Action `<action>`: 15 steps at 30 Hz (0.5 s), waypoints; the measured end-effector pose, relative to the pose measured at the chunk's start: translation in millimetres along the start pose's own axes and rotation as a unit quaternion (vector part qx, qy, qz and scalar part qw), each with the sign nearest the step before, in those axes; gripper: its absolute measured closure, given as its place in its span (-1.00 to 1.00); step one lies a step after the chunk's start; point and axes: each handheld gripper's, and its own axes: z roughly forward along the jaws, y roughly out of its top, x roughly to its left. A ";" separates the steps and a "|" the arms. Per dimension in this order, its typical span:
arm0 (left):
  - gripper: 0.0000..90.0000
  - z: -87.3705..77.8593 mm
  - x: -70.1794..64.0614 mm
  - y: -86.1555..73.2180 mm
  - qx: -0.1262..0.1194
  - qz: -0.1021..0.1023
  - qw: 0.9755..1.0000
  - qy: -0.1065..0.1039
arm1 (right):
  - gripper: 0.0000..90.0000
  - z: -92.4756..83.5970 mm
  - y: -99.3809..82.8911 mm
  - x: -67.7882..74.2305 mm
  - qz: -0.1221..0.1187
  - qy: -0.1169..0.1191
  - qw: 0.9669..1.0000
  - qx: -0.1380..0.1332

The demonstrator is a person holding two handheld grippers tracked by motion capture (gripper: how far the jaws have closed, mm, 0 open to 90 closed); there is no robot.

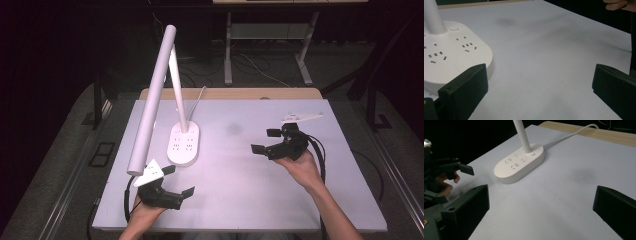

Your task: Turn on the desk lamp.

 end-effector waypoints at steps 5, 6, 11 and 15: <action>-1.00 0.3 -0.2 0.0 0.001 0.004 1.000 0.000 | -1.00 -12.0 -19.4 0.1 0.003 -0.011 1.000 0.006; -1.00 0.4 -0.5 0.0 0.001 0.003 1.000 0.000 | -1.00 -14.3 -23.0 0.1 0.004 -0.013 1.000 0.007; -1.00 0.4 -1.0 0.0 0.004 0.003 1.000 0.001 | -1.00 -26.8 -37.5 -0.5 0.014 -0.016 1.000 0.004; -1.00 -0.2 -0.1 0.0 0.003 0.005 1.000 0.002 | -1.00 -34.5 -47.2 0.3 0.020 -0.011 1.000 -0.003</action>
